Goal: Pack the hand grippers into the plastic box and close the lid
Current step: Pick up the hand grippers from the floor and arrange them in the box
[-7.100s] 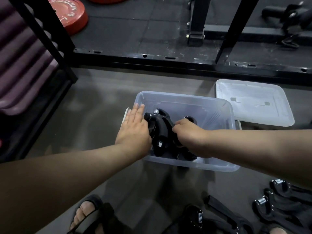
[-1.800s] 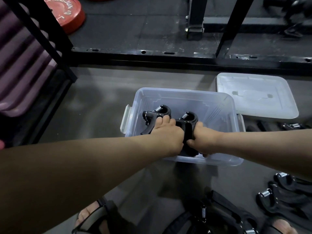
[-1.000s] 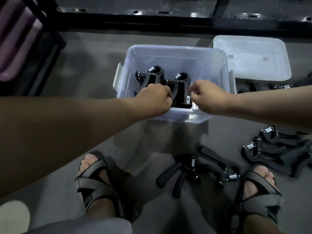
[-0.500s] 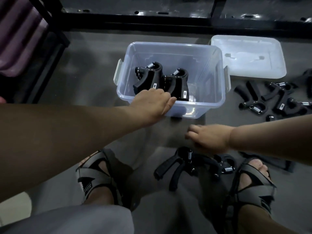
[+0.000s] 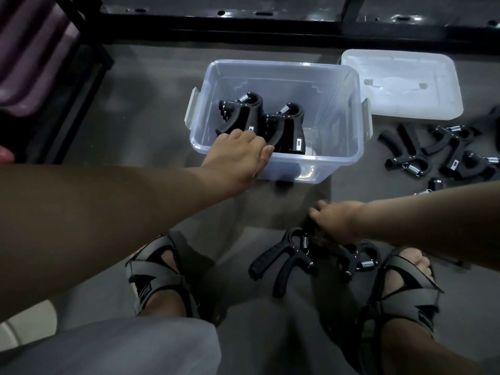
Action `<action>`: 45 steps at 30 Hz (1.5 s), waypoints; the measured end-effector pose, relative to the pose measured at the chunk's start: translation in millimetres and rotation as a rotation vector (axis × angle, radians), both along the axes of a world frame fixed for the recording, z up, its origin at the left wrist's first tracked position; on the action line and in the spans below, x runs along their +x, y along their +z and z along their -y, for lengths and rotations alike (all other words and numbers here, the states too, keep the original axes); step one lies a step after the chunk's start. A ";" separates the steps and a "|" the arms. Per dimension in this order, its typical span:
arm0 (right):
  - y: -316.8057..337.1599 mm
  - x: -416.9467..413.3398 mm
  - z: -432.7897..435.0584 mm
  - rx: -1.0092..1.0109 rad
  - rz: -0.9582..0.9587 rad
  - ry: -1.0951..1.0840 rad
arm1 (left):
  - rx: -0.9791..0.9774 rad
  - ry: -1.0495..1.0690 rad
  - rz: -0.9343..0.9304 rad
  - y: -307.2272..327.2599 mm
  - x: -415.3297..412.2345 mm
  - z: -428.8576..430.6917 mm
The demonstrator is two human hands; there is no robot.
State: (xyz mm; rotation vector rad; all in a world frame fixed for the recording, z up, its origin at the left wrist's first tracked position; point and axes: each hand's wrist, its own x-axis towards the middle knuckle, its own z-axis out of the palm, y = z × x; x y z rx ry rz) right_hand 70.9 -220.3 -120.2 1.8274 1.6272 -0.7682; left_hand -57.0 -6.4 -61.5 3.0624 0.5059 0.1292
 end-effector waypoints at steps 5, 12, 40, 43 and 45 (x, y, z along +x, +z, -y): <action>1.5 4.6 -3.7 -0.013 -0.159 -0.133 | 0.019 0.004 -0.003 -1.9 0.9 -0.3; -2.0 0.6 -4.2 0.251 -0.219 -0.351 | 0.038 -0.006 -0.005 -2.8 1.6 0.3; 113.5 -4.7 -30.3 0.415 -0.385 -0.023 | 0.000 -0.041 0.003 2.4 0.8 -2.3; 149.8 18.8 -45.5 0.486 -0.824 -0.539 | -0.077 -0.070 0.007 3.9 -1.6 -6.2; 164.9 41.6 -60.5 0.548 -1.079 -0.916 | -0.145 -0.074 -0.009 5.1 -3.1 -10.4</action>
